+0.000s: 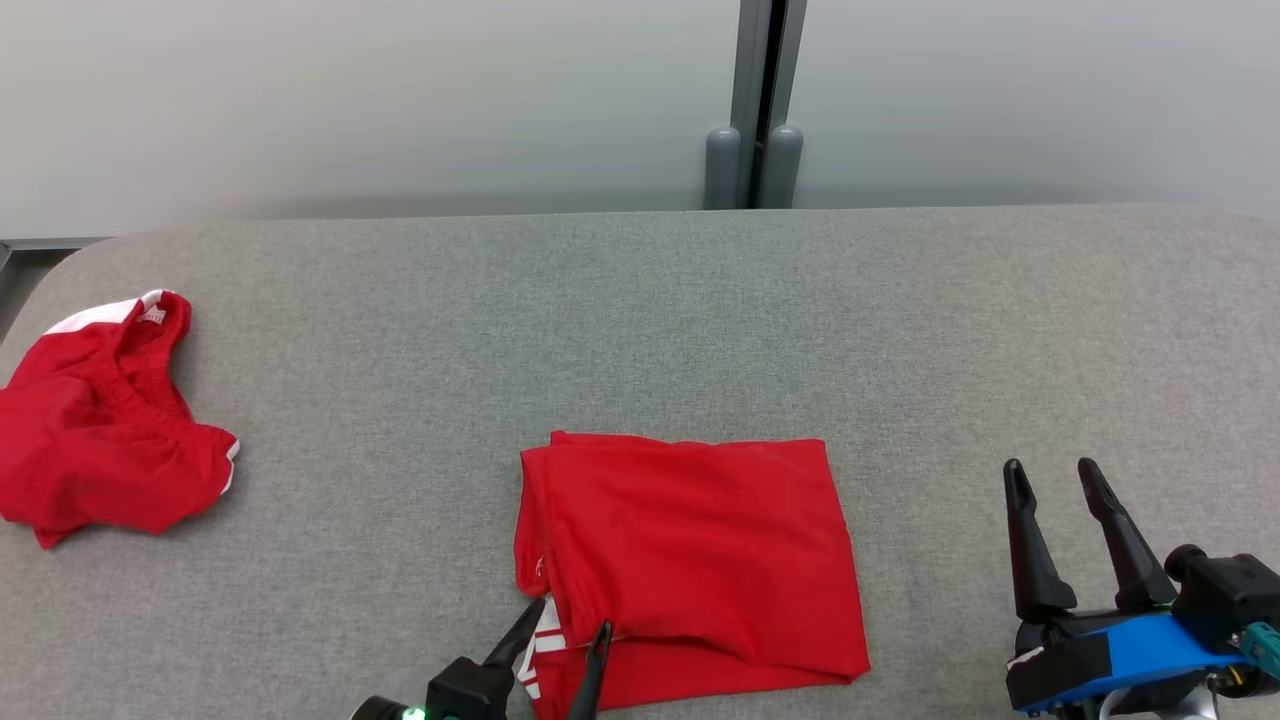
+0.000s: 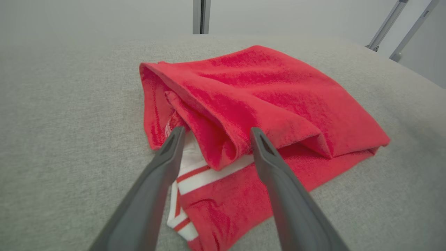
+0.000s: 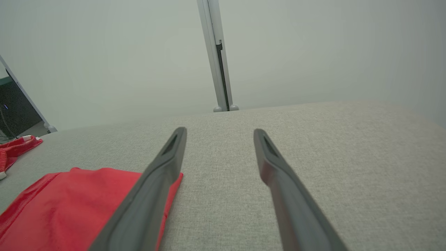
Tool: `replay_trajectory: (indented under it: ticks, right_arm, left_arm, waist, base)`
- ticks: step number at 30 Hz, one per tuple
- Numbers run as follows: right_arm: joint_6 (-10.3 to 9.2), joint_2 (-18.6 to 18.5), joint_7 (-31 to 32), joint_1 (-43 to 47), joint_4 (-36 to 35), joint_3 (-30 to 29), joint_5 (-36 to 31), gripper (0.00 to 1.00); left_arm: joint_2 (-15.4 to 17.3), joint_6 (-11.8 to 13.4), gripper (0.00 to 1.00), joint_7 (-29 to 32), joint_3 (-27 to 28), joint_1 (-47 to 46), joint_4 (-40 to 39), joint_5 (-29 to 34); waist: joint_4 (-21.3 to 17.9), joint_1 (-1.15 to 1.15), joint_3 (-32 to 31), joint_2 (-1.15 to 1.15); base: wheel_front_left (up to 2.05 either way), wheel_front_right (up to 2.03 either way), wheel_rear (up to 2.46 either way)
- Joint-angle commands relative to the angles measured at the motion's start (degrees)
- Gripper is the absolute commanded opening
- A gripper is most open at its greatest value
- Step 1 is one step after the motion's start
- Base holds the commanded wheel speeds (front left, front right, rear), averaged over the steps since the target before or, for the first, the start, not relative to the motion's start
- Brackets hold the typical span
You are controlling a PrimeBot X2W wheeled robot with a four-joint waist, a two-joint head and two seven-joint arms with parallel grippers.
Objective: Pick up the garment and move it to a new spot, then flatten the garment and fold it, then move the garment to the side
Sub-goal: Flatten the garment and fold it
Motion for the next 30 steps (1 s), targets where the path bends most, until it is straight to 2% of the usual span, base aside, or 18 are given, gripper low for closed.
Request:
replay_trajectory:
  ticks: [1, 2, 3, 4, 5, 6, 7, 14, 25, 26, 27, 30]
  right_arm:
    - [0.03, -0.01, 0.07, -0.48, 0.14, 0.04, -0.25, 1.00]
    - [0.03, -0.01, 0.03, -0.62, 0.27, 0.08, -0.29, 1.00]
    - [0.03, -0.01, 0.02, -0.75, 0.41, 0.14, -0.35, 1.00]
    - [0.03, -0.01, 0.03, -0.82, 0.47, 0.18, -0.42, 1.00]
    - [0.03, -0.01, 0.04, -0.86, 0.59, 0.19, -0.45, 1.00]
    - [0.03, -0.01, 0.03, -0.95, 0.67, 0.22, -0.49, 1.00]
    - [0.03, -0.01, -0.03, -1.00, 0.76, 0.27, -0.51, 1.00]
    - [0.03, -0.01, -0.48, -0.17, 1.49, -0.09, -0.37, 1.00]
    - [0.03, -0.02, -1.00, 0.74, 3.07, -2.46, 0.19, 1.00]
    - [0.03, -0.02, -0.93, 0.70, 3.33, -2.40, 0.14, 1.00]
    - [0.03, -0.02, -0.89, 0.60, 3.54, -2.27, 0.07, 1.00]
    - [0.03, -0.03, -1.01, 0.22, 3.91, -1.93, -0.02, 1.00]
  left_arm:
    - [0.41, -0.38, 1.00, 0.17, -0.17, -0.83, 0.52, -0.52]
    - [0.42, -0.39, 1.00, 0.17, -0.47, -1.29, 1.42, -0.64]
    - [0.39, -0.36, 0.70, 0.10, -0.74, -1.77, 2.27, -0.86]
    - [0.35, -0.38, 0.47, -0.09, -0.96, -2.13, 3.12, -1.02]
    - [0.33, -0.38, 0.38, -0.31, -1.14, -2.37, 3.88, -1.34]
    - [0.32, -0.39, 0.12, -0.44, -1.36, -2.64, 4.75, -1.45]
    - [0.31, -0.40, 0.00, -0.66, -1.56, -2.94, 5.35, -1.68]
    - [0.78, -0.44, 0.00, -2.15, -2.70, -3.02, 6.59, -3.44]
    - [3.99, 0.17, 0.00, 0.95, -3.72, 2.88, -0.08, -5.10]
    - [4.02, 0.45, 0.45, 0.86, -3.67, 2.87, -0.45, -5.09]
    - [3.76, 0.76, 1.00, 0.38, -3.38, 2.70, -0.80, -5.35]
    - [3.33, 1.58, 1.00, -1.25, -2.70, 1.21, -2.24, -5.12]
  waist:
    - [-0.03, 0.00, 0.06, 0.00]
    - [-0.07, 0.00, 0.12, 0.00]
    - [-0.11, 0.00, 0.18, 0.00]
    - [-0.13, 0.00, 0.25, 0.00]
    - [-0.13, 0.00, 0.26, 0.00]
    - [-0.13, 0.00, 0.28, 0.00]
    - [-0.13, 0.00, 0.26, 0.00]
    - [0.49, 0.00, -0.54, 0.00]
    - [1.91, 0.00, -0.50, 0.00]
    - [1.97, 0.00, -0.42, 0.00]
    - [1.99, 0.00, -0.35, 0.00]
    - [1.97, 0.00, -0.27, 0.00]
  base:
    - [0.00, 0.00, 0.00]
    - [0.00, 0.00, 0.00]
    - [0.00, 0.00, 0.00]
    - [0.00, 0.00, 0.00]
    - [0.00, 0.00, 0.00]
    - [0.00, 0.00, 0.00]
    - [0.00, 0.00, 0.00]
    - [0.00, 0.00, 0.00]
    - [0.00, 0.00, 0.00]
    - [0.00, 0.00, 0.00]
    - [0.00, 0.00, 0.00]
    - [0.00, 0.00, 0.00]
